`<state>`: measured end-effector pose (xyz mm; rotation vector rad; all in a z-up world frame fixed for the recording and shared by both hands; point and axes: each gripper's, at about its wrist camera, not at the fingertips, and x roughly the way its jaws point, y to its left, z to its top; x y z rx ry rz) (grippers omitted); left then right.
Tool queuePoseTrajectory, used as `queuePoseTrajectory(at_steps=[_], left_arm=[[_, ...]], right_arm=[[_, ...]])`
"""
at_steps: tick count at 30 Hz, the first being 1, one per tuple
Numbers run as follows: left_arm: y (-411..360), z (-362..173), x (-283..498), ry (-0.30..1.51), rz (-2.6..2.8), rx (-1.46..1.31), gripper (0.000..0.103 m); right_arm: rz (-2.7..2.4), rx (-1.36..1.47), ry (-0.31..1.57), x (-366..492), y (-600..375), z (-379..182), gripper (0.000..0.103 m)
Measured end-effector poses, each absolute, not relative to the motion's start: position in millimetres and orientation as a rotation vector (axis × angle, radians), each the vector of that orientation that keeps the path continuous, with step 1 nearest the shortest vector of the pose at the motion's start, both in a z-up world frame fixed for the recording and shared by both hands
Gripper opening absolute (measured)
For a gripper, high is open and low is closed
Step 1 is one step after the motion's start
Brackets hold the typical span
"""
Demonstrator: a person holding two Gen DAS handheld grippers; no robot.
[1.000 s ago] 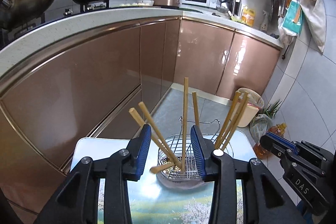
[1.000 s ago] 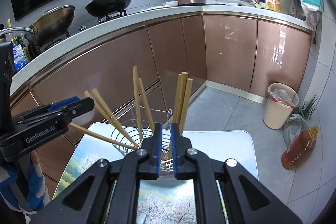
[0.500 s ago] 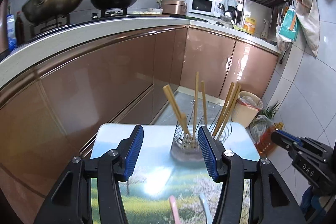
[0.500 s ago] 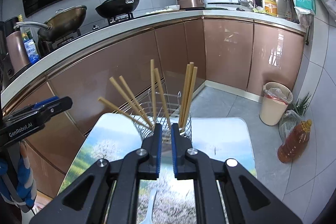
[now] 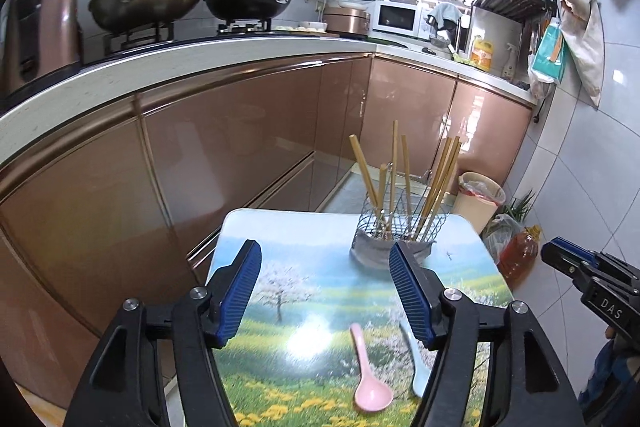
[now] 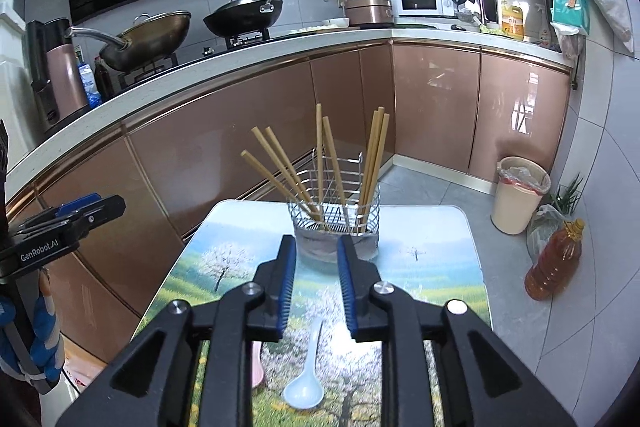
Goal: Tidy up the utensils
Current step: 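Withdraw both open tools from the wire holder back over the table, then lower the left tool onto the pink spoon while the right tool lowers onto the light-blue spoon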
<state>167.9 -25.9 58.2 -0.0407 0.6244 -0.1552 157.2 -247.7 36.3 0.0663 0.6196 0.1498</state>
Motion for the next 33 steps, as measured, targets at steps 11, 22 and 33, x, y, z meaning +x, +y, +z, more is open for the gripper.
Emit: queuePoseTrajectory(at_steps=[11,22,33], left_arm=[[-16.2,44.9,104.4,0.524,-0.068,-0.007,0.073],[-26.3,36.2,75.7,0.491,-0.081,0.054,0.073],[-38.5,5.2,113.3,0.637,-0.131,0.053,0.073]], right_arm=[[0.118,0.101,0.624,108.0,-246.2,4.8,0.021],[0.101,0.107,0.667,90.5,-251.6,-15.3,0.021],[0.122,0.09,0.775,121.9,-255.6,-39.9,0.021]])
